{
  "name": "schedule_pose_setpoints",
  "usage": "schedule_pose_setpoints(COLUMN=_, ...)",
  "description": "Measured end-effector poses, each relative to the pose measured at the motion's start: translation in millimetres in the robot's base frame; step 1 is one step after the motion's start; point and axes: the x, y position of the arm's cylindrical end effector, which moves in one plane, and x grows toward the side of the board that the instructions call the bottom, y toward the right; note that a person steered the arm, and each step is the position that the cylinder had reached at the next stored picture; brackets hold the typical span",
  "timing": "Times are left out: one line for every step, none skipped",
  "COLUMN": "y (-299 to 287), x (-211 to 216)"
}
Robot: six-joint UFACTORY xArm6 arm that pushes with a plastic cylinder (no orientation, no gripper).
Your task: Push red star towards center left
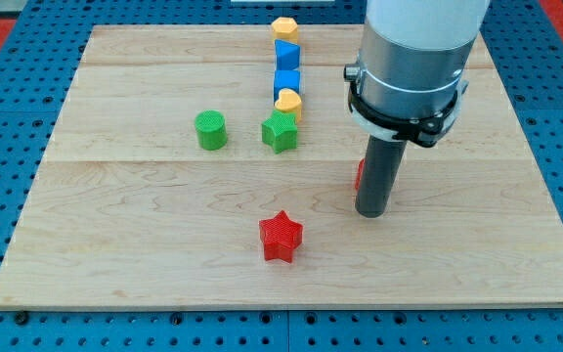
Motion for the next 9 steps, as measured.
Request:
schedule_pose_setpoints(y=6.6, x=-37.0)
schedule_pose_setpoints(y=14.4, x=-70.3)
schedule_pose_setpoints(y=25.0, x=-76.5)
schedule_pose_setpoints(y=34.3, x=-30.2)
schedule_pose_setpoints(y=1.7, x=21.0)
schedule_pose_setpoints(y=-67.1, x=44.7)
schedule_pose_setpoints(y=-80.5, x=58.1)
schedule_pose_setpoints(y=-163.0, x=48.7)
schedule_pose_setpoints(y=-224.8, x=23.6)
